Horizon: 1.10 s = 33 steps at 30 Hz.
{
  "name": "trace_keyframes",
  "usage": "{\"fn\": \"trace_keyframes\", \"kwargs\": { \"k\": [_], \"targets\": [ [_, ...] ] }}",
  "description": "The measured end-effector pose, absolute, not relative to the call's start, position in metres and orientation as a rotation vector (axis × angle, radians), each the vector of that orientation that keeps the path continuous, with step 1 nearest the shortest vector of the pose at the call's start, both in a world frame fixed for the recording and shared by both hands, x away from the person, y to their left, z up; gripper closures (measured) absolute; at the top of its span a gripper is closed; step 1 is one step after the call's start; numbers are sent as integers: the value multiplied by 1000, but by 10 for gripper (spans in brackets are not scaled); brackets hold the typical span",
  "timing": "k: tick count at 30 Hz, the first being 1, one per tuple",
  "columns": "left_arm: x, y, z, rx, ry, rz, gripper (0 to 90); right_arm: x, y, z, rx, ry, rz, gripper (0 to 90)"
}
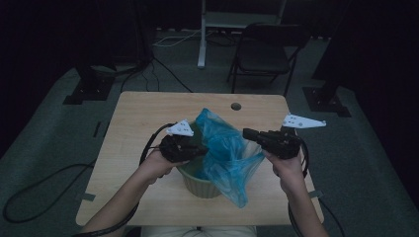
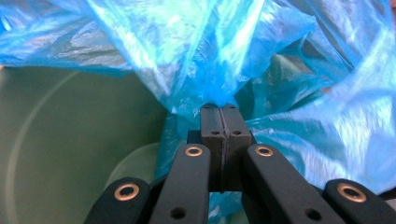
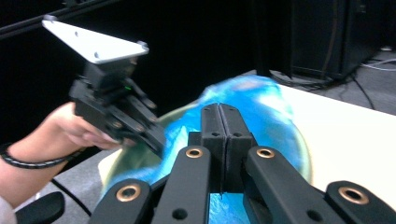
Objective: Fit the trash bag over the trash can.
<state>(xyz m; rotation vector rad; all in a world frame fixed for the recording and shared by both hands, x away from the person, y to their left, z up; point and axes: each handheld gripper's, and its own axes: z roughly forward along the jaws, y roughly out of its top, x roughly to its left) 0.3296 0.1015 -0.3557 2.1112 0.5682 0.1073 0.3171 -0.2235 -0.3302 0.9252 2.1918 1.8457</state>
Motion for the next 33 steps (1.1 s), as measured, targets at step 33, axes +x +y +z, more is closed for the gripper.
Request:
{"fn": "trace_keyframes", "kwargs": {
  "k": [33],
  "targets": [
    [321,197,-354,1986,742,186,900,325,-283,-370,1221,2111,1677,900]
  ]
}}
